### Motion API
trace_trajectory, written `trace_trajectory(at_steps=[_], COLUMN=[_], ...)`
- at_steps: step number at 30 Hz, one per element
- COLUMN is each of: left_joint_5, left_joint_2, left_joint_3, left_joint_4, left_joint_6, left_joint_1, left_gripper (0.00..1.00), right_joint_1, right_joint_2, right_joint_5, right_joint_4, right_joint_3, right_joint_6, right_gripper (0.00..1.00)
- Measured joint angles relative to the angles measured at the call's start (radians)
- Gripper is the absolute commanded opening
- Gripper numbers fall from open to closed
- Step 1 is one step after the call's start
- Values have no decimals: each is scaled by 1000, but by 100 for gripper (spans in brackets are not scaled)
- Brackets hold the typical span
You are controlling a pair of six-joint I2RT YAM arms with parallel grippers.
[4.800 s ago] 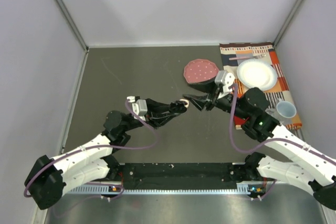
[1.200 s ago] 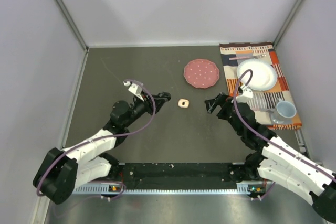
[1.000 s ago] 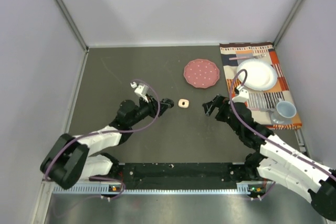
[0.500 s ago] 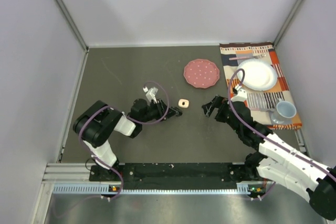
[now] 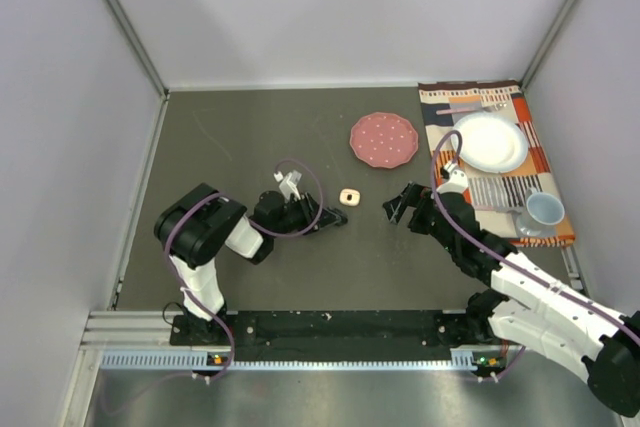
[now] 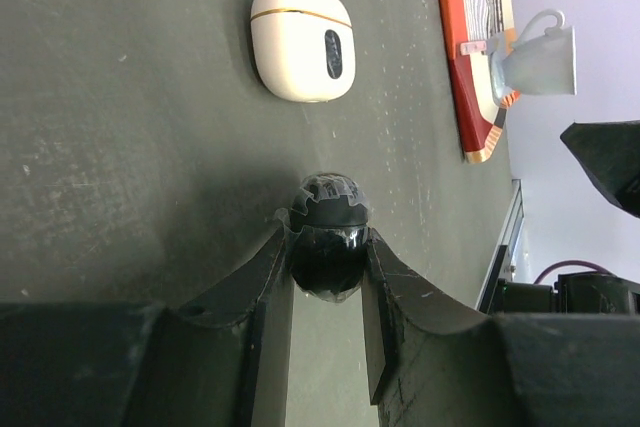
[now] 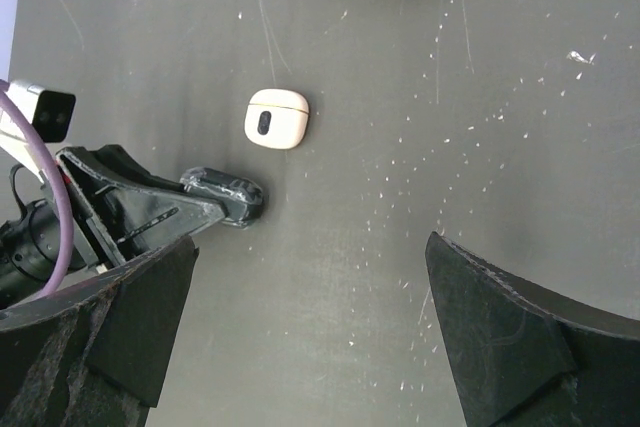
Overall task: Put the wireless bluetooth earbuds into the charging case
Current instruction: Place the charging case with the earbuds at the center of the board.
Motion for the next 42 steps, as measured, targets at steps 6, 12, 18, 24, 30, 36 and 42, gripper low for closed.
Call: trace_trajectory(at_steps=[6, 12, 18, 24, 30, 36, 42], left_joint_5=[-4, -6, -6, -19, -32, -52, -93], left_joint_2=[16, 9, -38, -69, -95, -127, -175], left_joint_3=[8, 16, 34, 55, 68, 89, 92], left_joint_4=[-6, -38, -142, -233, -296, -378, -448], left_joint_6=[-6, 2, 62, 117, 160, 204, 252], left_joint_1=[-3, -3, -3, -3, -4, -4, -4], left_gripper=[30, 35, 38, 42, 43, 49, 54], right_joint_1=[0, 0, 0, 0, 0, 0, 0], right_joint_2=[0, 0, 0, 1, 8, 13, 29], right_joint_5=[-8, -14, -16, -16, -17, -17, -17], right_joint_4=[0, 0, 0, 0, 0, 1, 1], right_joint_3=[1, 1, 2, 2, 2, 2, 2], right_joint_6=[-4, -8, -14, -26, -37, -43, -44], right_gripper=[99, 99, 99, 99, 99, 99, 99])
